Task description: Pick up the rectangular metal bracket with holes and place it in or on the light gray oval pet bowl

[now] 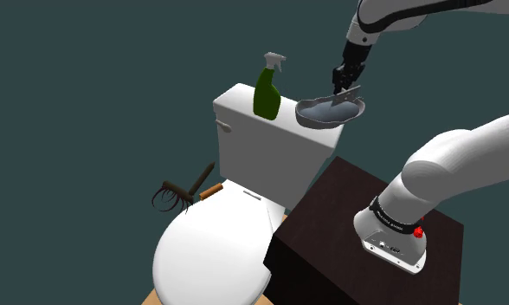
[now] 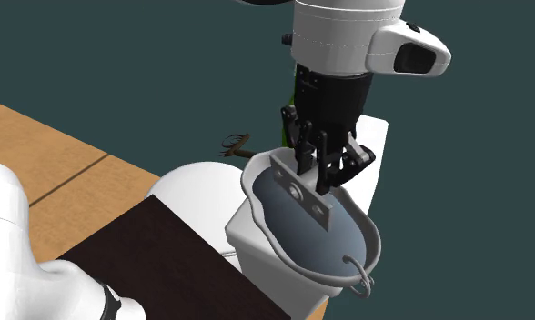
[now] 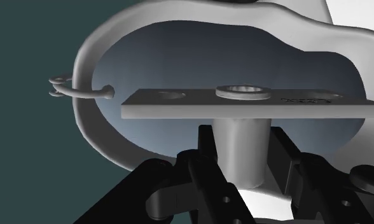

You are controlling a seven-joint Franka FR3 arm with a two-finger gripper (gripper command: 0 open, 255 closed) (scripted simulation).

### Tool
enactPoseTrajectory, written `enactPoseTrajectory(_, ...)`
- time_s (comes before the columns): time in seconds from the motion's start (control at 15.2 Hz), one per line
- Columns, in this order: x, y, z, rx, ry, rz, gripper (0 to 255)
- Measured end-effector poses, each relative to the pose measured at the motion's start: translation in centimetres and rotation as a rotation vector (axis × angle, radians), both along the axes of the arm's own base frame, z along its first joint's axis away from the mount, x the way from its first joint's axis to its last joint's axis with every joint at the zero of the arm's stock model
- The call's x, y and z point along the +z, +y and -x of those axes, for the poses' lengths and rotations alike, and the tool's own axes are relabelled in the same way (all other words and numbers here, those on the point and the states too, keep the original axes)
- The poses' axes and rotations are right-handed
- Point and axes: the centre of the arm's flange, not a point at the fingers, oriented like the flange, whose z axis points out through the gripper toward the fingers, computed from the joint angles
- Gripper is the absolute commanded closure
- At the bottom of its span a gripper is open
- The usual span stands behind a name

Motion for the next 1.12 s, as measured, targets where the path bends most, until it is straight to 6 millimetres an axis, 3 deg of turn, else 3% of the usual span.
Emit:
enactPoseTrajectory(0.26, -2.2, 0.0, -0.1, 0.0, 0.0, 0.0, 255)
enactPoseTrajectory(0.73, -2.6, 0.0, -0.1, 0.0, 0.0, 0.0, 255)
enactPoseTrajectory(0.79, -2.6, 0.0, -0.1, 0.0, 0.0, 0.0, 0)
enactPoseTrajectory(1.12, -2.6, 0.0, -0.1, 0.0, 0.0, 0.0, 0)
